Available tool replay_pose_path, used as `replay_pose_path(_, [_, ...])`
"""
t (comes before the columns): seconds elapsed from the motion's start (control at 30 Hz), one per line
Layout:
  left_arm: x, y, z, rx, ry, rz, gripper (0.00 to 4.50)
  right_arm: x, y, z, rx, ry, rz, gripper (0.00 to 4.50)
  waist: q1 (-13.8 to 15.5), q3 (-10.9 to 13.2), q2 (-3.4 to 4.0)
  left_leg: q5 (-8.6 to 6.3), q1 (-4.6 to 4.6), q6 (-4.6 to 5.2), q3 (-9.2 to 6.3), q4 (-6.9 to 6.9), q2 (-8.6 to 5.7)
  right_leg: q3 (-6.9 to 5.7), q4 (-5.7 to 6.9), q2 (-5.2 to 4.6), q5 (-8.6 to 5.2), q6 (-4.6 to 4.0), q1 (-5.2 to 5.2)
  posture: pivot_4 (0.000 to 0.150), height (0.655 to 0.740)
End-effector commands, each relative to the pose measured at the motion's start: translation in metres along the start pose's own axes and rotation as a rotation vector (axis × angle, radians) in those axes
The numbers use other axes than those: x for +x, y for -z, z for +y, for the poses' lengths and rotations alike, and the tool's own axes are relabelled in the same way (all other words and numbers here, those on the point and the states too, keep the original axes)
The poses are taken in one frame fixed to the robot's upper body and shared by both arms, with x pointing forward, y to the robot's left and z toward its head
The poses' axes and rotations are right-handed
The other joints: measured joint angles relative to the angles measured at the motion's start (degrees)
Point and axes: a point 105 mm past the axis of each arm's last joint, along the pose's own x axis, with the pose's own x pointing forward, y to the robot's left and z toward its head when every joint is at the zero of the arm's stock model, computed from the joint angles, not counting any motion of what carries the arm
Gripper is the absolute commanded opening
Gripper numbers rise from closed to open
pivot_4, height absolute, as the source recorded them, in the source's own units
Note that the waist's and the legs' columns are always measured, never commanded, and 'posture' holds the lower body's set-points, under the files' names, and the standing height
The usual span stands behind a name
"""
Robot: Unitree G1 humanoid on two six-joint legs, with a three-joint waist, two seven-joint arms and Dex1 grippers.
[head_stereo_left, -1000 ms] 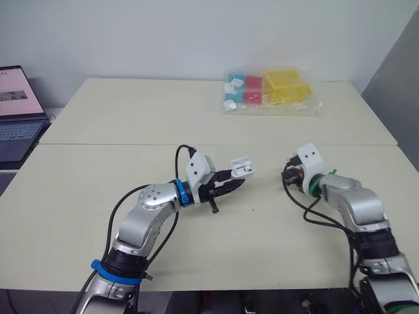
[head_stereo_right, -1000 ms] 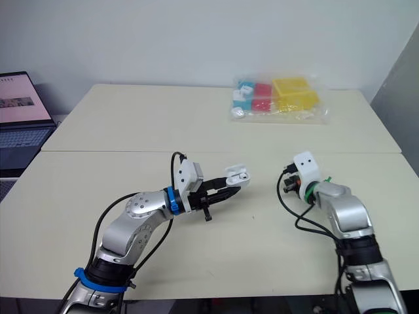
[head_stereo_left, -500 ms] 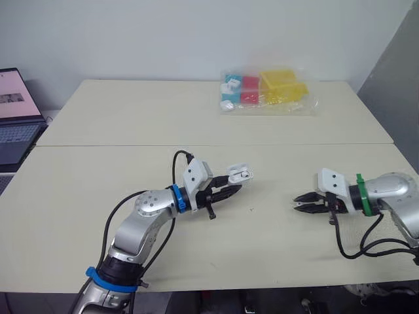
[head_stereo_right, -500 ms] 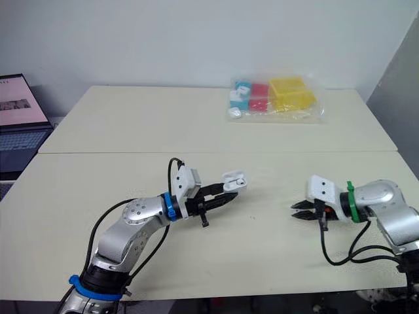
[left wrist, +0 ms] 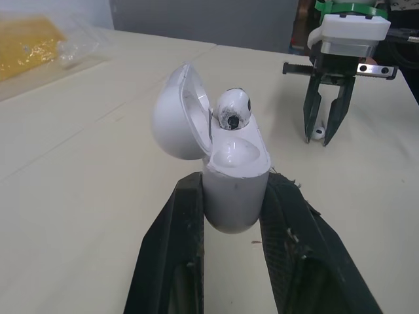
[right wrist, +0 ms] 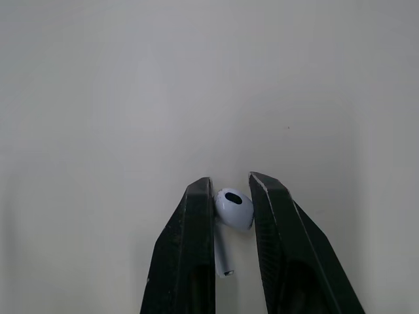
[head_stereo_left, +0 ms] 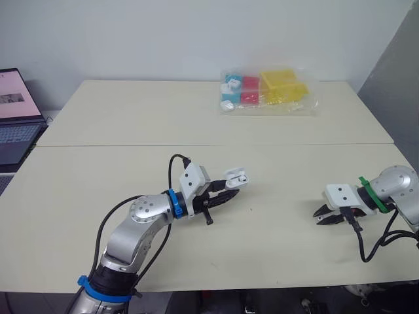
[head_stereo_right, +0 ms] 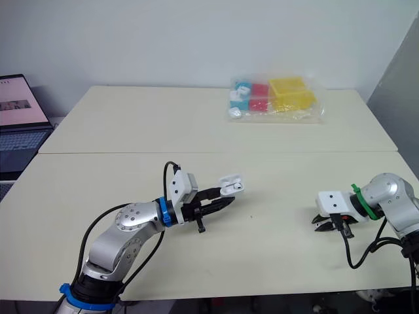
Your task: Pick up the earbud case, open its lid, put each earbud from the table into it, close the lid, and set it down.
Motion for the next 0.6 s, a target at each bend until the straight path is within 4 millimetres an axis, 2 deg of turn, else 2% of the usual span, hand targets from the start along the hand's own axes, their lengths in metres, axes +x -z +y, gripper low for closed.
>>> replay_pose_path(0.03, [-0.002,-0.015,-0.002,0.038,0.004,-0.042,0.81,-0.004,-0.001,0.001,-0.003,-0.045,0.016,0.44,0.04,0.0,0.0,0.0,0.0,0.0,0.0,0.0,-0.01,0.0,0.0,0.0,0.0,0.0,0.0,0.15,0.74])
replay_pose_path(0.07, [-0.002,-0.015,-0.002,0.038,0.004,-0.041,0.81,-0.004,-0.001,-0.001,-0.006,-0.035,0.021,0.44,0.04,0.0,0.0,0.0,0.01,0.0,0.0,0.0,-0.01,0.0,0.01,0.0,0.0,0.0,0.0,0.15,0.74])
replay_pose_path(0.27, [-0.002,-0.016,-0.004,0.034,0.006,-0.04,0.81,-0.005,0.001,0.0,-0.006,-0.041,0.034,2.53,0.04,0.0,0.0,0.0,0.03,0.0,0.01,0.0,-0.01,0.02,0.01,-0.01,0.0,0.0,0.01,0.15,0.74])
replay_pose_path(0.37, [-0.002,-0.017,-0.005,0.03,0.01,-0.038,0.81,-0.01,-0.004,-0.003,-0.065,-0.015,0.018,3.59,0.03,0.0,0.0,0.0,0.09,0.0,0.02,0.01,0.0,0.04,0.05,-0.01,0.0,0.0,0.04,0.15,0.74])
replay_pose_path(0.6, [0.0,-0.017,-0.005,0.019,0.008,-0.041,0.81,-0.044,-0.03,-0.007,-0.048,0.118,-0.04,3.63,0.14,0.02,0.04,0.0,0.07,0.0,0.01,-0.01,0.0,0.03,0.05,-0.01,0.0,-0.01,0.03,0.15,0.74])
